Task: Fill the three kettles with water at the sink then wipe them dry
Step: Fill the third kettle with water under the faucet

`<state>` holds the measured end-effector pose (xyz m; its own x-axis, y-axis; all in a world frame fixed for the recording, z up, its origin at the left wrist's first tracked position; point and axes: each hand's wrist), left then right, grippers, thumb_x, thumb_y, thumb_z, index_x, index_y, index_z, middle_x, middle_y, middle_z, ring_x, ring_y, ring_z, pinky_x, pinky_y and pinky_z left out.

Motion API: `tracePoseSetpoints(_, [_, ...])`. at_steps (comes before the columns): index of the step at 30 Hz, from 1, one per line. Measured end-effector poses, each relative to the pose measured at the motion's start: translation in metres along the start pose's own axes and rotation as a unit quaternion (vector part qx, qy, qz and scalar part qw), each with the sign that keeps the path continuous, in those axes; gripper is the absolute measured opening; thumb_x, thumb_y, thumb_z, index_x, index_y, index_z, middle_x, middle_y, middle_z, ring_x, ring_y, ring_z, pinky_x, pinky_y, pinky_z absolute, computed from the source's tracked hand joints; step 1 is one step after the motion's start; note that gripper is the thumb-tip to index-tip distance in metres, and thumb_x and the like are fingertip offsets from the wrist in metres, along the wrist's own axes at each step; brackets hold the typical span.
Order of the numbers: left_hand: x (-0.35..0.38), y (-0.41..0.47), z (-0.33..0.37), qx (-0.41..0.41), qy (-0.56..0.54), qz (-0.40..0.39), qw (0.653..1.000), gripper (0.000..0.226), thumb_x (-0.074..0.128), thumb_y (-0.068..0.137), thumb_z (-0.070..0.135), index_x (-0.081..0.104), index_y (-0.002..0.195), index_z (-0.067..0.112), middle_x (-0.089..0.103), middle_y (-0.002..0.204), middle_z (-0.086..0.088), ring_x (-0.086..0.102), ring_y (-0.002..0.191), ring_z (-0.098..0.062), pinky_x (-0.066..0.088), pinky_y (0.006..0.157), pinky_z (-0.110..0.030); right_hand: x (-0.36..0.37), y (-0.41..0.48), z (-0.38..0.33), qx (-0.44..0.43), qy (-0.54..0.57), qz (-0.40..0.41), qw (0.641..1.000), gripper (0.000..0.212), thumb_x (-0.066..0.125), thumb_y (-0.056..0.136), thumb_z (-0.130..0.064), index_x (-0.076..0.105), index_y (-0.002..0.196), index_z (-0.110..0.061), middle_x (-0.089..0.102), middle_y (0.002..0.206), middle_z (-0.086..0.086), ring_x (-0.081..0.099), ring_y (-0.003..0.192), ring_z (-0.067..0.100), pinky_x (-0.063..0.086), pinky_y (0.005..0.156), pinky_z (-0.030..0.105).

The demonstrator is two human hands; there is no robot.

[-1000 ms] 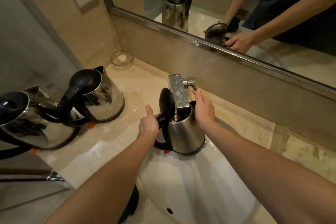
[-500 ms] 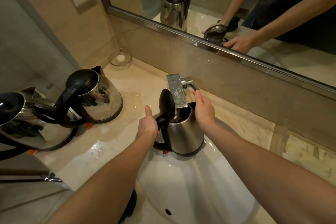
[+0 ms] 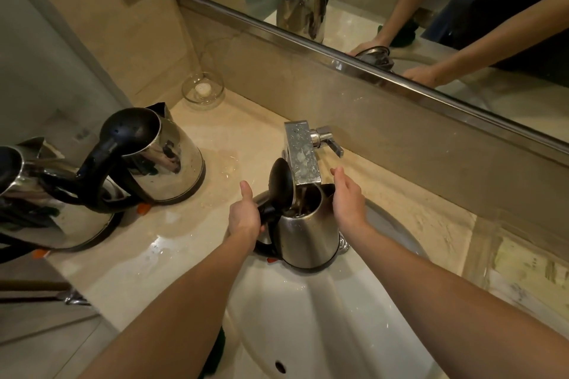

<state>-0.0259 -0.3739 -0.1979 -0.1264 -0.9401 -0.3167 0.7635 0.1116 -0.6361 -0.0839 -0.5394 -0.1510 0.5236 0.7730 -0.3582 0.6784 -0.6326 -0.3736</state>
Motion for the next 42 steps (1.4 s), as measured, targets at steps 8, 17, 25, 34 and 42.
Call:
tracePoseSetpoints(8, [0.002, 0.011, -0.009, -0.037, -0.004, -0.025, 0.999, 0.084, 0.008, 0.091, 0.077, 0.056, 0.072, 0.011, 0.048, 0.056, -0.007, 0.045, 0.05, -0.022, 0.042, 0.063, -0.034, 0.004, 0.003, 0.008, 0.0, -0.002, -0.007, 1.0, 0.053, 0.028, 0.106, -0.044, 0.061, 0.125, -0.008, 0.06, 0.13, 0.009, 0.053, 0.115, 0.023, 0.036, 0.093, 0.033])
tracePoseSetpoints(17, [0.004, 0.013, -0.005, -0.047, -0.004, -0.018, 0.999, 0.083, 0.008, 0.093, 0.075, 0.056, 0.079, 0.009, 0.048, 0.055, -0.007, 0.046, 0.048, -0.021, 0.042, 0.058, -0.032, 0.004, 0.016, 0.017, -0.022, -0.036, -0.033, 0.999, 0.049, 0.027, 0.105, -0.044, 0.054, 0.135, -0.015, 0.058, 0.127, 0.0, 0.048, 0.115, 0.013, 0.03, 0.092, 0.026])
tracePoseSetpoints(25, [0.005, 0.014, -0.005, -0.012, -0.009, 0.012, 1.0, 0.08, 0.011, 0.098, 0.067, 0.062, 0.081, 0.008, 0.054, 0.062, -0.009, 0.051, 0.053, -0.021, 0.044, 0.058, -0.032, -0.019, 0.035, 0.023, -0.053, -0.116, 0.039, 0.991, 0.036, 0.034, 0.104, -0.04, 0.058, 0.112, -0.015, 0.059, 0.097, -0.001, 0.053, 0.094, 0.019, 0.037, 0.078, 0.032])
tracePoseSetpoints(34, [0.001, 0.022, 0.005, 0.016, -0.018, 0.061, 0.998, 0.08, 0.014, 0.101, 0.063, 0.063, 0.075, 0.004, 0.059, 0.069, -0.013, 0.057, 0.059, -0.024, 0.041, 0.056, -0.029, -0.054, 0.067, 0.047, -0.124, -0.257, 0.032, 0.958, 0.041, 0.031, 0.104, -0.042, 0.056, 0.128, -0.02, 0.06, 0.128, 0.002, 0.051, 0.119, 0.022, 0.041, 0.101, 0.041])
tracePoseSetpoints(42, [0.009, 0.025, 0.003, 0.004, -0.049, 0.086, 0.995, 0.073, 0.02, 0.101, 0.061, 0.058, 0.073, 0.006, 0.058, 0.072, -0.012, 0.059, 0.068, -0.025, 0.045, 0.063, -0.032, -0.052, 0.077, 0.066, -0.202, -0.308, 0.008, 0.929, 0.041, 0.03, 0.103, -0.04, 0.054, 0.127, -0.016, 0.055, 0.129, 0.003, 0.047, 0.124, 0.022, 0.038, 0.097, 0.035])
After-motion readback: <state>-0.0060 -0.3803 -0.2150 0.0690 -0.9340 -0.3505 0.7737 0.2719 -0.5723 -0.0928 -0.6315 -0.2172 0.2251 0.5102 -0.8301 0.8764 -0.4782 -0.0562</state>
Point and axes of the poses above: each hand's wrist, its own y-axis towards the middle knuckle, its own x-axis out of the palm, z = x × y
